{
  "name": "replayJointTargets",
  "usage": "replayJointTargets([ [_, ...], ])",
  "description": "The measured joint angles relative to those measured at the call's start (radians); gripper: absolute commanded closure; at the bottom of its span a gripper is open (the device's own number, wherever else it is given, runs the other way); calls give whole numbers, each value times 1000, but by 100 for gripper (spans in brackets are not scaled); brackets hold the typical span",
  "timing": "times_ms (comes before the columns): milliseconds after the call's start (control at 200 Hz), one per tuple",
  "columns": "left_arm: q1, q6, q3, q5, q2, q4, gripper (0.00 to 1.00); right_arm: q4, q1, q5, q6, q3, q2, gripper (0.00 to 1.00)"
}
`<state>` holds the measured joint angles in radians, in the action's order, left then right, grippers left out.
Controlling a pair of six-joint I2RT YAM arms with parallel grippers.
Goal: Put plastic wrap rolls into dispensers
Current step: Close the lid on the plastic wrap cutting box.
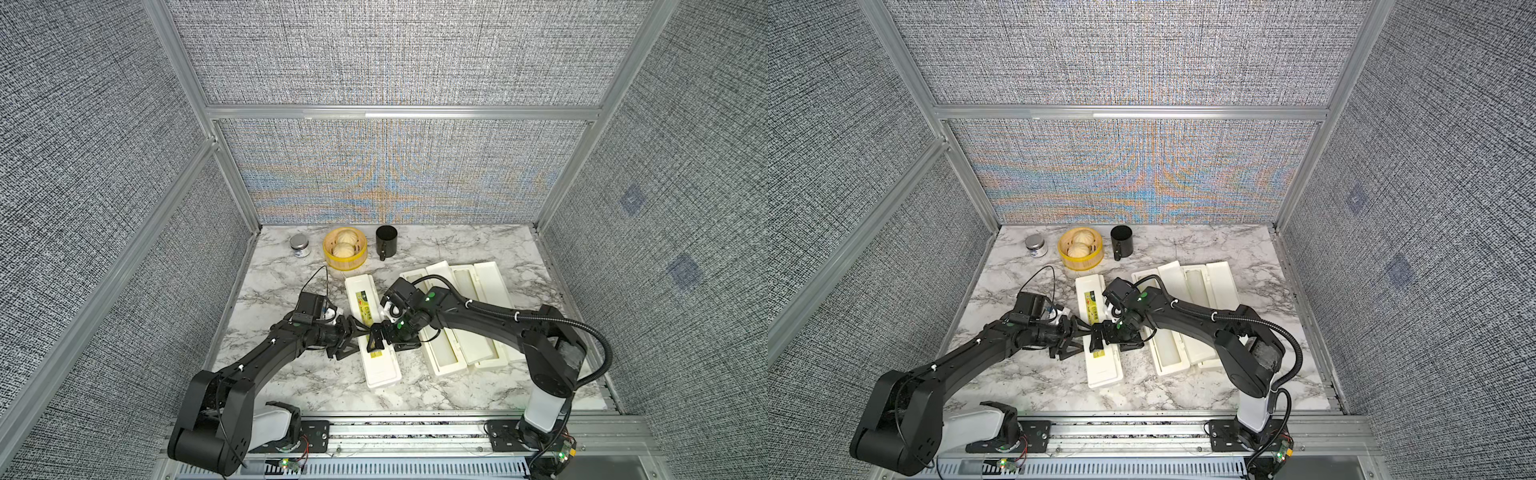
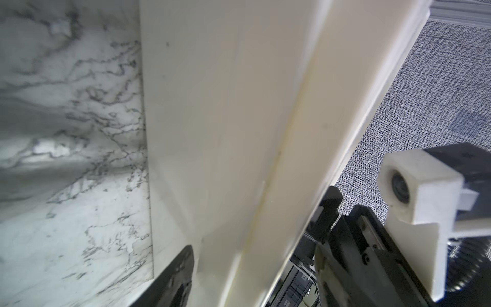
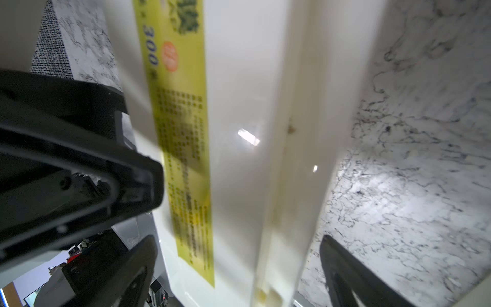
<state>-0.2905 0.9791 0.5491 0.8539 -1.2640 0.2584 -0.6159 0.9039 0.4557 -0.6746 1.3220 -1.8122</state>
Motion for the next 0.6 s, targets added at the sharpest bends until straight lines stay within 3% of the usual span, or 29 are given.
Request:
replayJointTargets([
  [245,0,-29,-54,19,-19,-36,30,-10,8,0,12,-58,21,1],
  [600,-1,-17,-108,67,-38,-156,31,142,3,148,-15,-154,6,8],
])
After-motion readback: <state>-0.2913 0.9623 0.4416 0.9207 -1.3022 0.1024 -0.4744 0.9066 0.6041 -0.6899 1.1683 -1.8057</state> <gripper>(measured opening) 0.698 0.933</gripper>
